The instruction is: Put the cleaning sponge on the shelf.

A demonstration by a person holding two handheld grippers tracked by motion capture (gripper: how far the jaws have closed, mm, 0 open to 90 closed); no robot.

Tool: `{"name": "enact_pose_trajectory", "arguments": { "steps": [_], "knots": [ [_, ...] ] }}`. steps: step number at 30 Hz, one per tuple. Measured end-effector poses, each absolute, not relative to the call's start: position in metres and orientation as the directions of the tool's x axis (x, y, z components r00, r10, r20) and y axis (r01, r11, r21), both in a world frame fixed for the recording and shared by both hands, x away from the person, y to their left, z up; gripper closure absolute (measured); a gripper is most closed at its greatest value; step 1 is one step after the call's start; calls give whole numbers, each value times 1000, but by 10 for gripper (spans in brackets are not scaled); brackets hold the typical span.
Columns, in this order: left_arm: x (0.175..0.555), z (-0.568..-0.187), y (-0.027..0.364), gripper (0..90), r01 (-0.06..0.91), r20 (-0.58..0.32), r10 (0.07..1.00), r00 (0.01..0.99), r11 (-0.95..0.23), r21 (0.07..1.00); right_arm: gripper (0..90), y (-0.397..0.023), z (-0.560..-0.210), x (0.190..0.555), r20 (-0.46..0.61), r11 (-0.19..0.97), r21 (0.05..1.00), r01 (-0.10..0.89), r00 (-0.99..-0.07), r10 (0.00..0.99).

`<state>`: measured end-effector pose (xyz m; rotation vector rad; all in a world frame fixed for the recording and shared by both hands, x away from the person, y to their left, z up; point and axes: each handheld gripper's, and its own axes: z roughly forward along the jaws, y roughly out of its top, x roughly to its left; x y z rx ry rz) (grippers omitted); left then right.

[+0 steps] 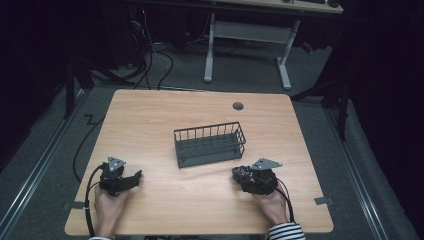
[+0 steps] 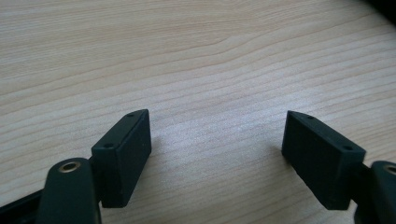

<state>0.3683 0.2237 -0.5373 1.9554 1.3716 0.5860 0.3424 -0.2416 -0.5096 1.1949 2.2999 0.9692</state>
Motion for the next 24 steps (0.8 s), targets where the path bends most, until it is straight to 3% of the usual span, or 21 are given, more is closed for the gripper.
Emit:
{"name": "enact_pose_trajectory", "arguments": {
  "steps": [6, 24],
  "knots": [
    [368, -537, 224, 230, 639, -16, 937, 348, -225, 736, 418, -241, -508, 340, -25, 407, 725, 555, -570, 821],
    [368, -537, 223, 227, 639, -15, 937, 348, -225, 736, 425, -245, -476, 333, 7, 387, 775, 499, -619, 785]
  ]
}}
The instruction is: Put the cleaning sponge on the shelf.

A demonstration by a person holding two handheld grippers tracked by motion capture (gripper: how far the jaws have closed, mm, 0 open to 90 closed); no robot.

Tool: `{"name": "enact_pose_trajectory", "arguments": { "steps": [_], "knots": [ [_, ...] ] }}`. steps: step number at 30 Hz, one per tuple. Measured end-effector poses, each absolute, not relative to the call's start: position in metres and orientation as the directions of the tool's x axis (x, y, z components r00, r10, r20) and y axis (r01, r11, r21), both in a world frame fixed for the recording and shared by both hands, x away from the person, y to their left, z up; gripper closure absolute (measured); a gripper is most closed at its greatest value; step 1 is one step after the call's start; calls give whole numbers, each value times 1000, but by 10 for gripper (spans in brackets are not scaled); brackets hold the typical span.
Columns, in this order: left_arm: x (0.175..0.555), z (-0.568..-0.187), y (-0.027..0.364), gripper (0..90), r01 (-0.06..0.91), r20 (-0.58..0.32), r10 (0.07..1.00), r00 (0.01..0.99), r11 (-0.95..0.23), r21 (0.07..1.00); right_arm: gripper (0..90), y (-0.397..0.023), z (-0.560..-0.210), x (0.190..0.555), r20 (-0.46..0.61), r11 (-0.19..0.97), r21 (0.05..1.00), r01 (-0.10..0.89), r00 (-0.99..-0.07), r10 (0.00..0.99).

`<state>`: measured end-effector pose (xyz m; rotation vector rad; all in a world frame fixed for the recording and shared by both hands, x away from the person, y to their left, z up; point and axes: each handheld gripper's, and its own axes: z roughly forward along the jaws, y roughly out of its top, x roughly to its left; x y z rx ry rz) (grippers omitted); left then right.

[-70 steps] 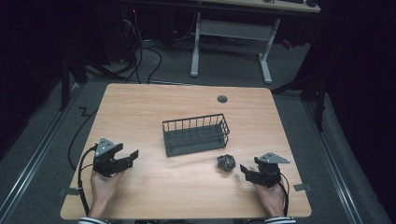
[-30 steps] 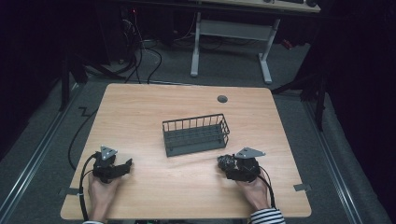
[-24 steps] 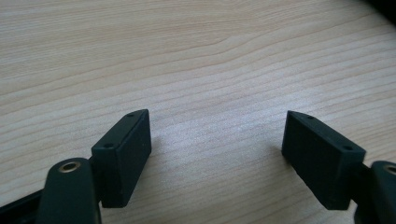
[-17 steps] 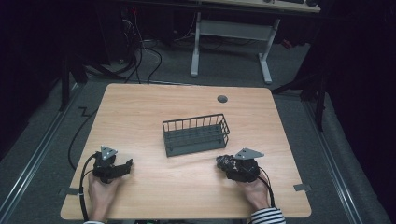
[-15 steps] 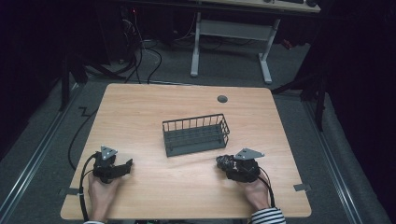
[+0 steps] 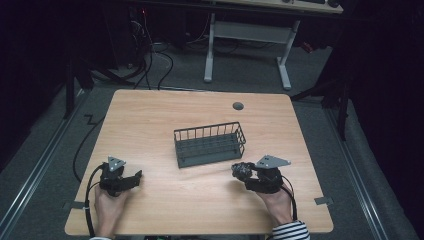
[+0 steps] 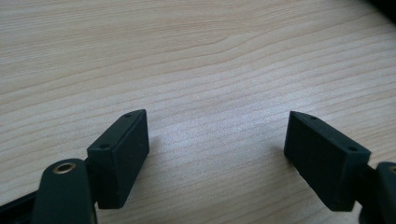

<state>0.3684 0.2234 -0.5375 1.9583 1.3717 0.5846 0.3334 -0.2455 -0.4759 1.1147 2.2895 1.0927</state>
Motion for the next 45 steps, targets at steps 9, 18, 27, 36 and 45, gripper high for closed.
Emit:
{"name": "enact_pose_trajectory", "arguments": {
  "steps": [9, 18, 27, 36, 45],
  "knots": [
    [368, -537, 223, 226, 639, -14, 937, 348, -226, 736, 426, -249, -443, 338, 39, 357, 808, 469, -646, 762],
    [368, -538, 223, 226, 638, -15, 938, 346, -224, 736, 429, -251, -412, 350, 47, 322, 838, 441, -646, 762],
    [368, -538, 223, 226, 638, -15, 938, 347, -224, 736, 430, -243, -394, 372, 50, 319, 842, 435, -651, 757],
    [368, -538, 223, 225, 638, -16, 938, 347, -224, 737, 429, -225, -386, 397, 30, 334, 838, 431, -649, 760],
    [368, -538, 223, 224, 638, -16, 938, 347, -224, 736, 428, -204, -385, 417, 17, 356, 826, 437, -651, 759]
  ]
}}
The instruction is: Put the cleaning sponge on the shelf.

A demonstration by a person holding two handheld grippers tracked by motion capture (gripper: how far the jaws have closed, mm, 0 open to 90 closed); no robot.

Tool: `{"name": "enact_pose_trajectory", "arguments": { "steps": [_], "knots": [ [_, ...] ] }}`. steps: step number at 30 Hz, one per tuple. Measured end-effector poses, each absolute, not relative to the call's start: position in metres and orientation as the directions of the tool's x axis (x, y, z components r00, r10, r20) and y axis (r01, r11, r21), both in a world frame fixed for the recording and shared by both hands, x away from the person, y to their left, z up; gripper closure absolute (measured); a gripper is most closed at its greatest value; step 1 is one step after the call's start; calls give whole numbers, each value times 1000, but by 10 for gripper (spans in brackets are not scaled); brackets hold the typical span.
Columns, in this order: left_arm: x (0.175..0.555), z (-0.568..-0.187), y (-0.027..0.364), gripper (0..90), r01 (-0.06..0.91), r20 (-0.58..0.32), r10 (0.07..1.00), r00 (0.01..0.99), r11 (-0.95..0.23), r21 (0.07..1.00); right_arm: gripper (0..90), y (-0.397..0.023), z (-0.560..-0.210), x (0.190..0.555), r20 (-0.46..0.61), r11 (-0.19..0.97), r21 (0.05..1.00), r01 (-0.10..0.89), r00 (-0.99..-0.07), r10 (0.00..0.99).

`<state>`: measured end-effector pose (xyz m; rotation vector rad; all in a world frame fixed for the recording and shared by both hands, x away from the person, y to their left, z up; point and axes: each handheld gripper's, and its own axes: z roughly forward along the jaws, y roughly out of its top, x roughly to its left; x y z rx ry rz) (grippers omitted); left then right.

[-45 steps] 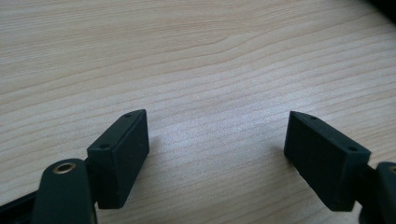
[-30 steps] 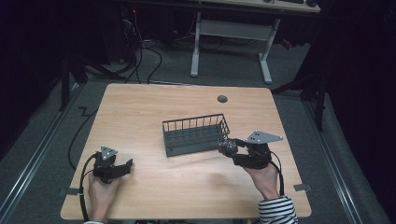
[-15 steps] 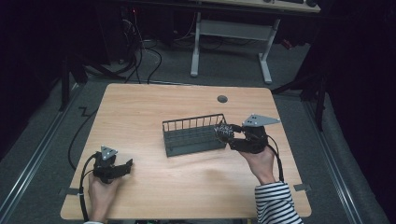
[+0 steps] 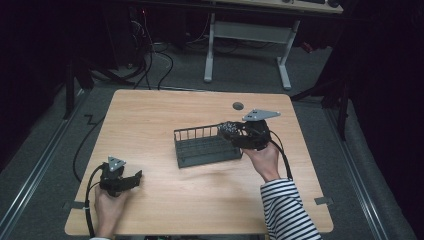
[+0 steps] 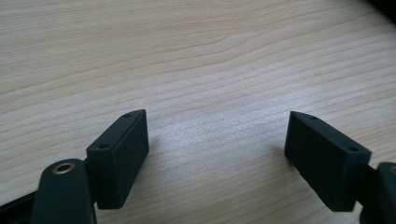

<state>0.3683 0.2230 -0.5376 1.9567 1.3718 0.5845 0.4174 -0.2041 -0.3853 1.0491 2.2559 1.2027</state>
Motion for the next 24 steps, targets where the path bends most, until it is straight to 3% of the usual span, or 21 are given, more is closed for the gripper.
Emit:
{"name": "enact_pose_trajectory", "arguments": {
  "steps": [24],
  "knots": [
    [368, -538, 223, 222, 637, -16, 937, 350, -226, 737, 404, -186, -434, 464, 56, 406, 694, 595, -606, 793]
  ]
}}
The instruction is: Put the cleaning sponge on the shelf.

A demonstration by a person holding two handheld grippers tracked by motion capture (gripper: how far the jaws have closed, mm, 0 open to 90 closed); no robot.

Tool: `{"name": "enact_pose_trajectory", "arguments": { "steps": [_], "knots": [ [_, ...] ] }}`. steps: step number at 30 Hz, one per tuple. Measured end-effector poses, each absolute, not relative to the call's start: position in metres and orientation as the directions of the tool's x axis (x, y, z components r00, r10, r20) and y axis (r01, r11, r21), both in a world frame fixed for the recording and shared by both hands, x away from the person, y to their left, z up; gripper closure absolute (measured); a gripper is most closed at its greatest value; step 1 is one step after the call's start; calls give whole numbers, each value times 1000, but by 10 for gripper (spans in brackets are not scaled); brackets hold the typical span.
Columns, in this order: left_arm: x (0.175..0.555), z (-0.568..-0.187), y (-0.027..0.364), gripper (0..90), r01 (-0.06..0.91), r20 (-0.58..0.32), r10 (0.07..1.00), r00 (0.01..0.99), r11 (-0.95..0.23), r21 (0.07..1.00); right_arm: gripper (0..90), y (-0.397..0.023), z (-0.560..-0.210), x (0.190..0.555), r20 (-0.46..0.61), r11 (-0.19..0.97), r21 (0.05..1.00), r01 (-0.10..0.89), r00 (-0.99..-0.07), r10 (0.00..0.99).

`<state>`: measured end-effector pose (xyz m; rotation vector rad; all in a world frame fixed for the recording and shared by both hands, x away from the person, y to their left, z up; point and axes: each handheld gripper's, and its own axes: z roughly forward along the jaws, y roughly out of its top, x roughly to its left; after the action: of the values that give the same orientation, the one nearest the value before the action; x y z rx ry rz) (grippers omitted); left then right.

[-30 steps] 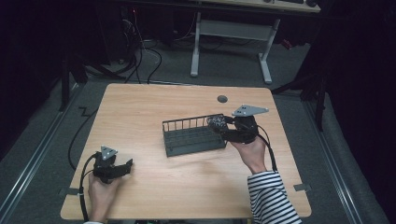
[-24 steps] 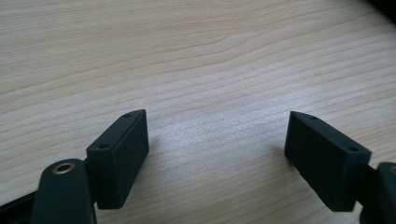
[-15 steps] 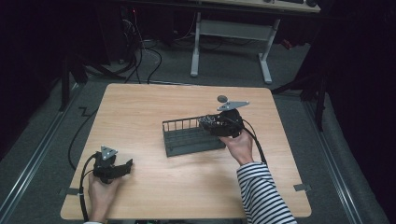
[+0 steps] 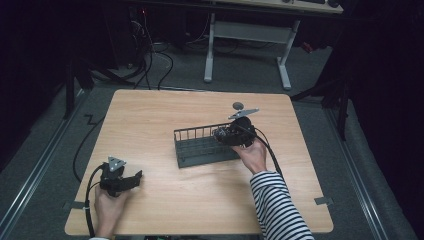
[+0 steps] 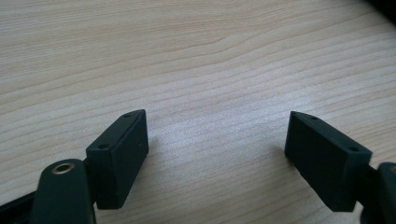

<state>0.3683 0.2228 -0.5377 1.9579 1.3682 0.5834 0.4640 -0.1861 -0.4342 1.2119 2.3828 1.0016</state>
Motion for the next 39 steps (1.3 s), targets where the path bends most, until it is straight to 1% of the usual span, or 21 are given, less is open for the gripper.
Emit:
{"name": "enact_pose_trajectory", "arguments": {
  "steps": [1, 3, 7, 10, 14, 15, 19, 27, 34, 39],
  "knots": [
    [368, -538, 223, 222, 637, -16, 937, 350, -226, 737, 386, -187, -435, 465, 64, 401, 691, 601, -603, 795],
    [368, -538, 223, 222, 637, -16, 937, 350, -226, 737, 378, -187, -436, 465, 67, 398, 689, 606, -601, 797],
    [368, -538, 223, 223, 637, -15, 936, 351, -227, 737, 312, -190, -433, 464, 70, 385, 703, 598, -597, 799],
    [368, -538, 223, 223, 637, -15, 936, 351, -227, 737, 302, -195, -429, 460, 70, 373, 727, 577, -602, 796],
    [368, -538, 223, 222, 637, -16, 936, 351, -226, 737, 300, -200, -425, 455, 65, 362, 742, 564, -598, 799],
    [368, -538, 223, 222, 637, -16, 936, 351, -226, 737, 302, -202, -421, 452, 46, 374, 747, 550, -604, 796],
    [368, -538, 223, 222, 637, -17, 936, 352, -226, 737, 312, -210, -414, 447, 54, 347, 773, 532, -599, 799],
    [368, -538, 223, 222, 637, -17, 936, 352, -226, 737, 333, -220, -404, 438, 65, 318, 793, 520, -591, 804],
    [368, -538, 223, 222, 637, -17, 936, 352, -226, 737, 344, -229, -400, 432, 70, 312, 801, 511, -598, 798],
    [368, -538, 223, 222, 637, -17, 936, 352, -226, 737, 350, -246, -403, 425, 95, 269, 810, 521, -570, 816]
  ]
}}
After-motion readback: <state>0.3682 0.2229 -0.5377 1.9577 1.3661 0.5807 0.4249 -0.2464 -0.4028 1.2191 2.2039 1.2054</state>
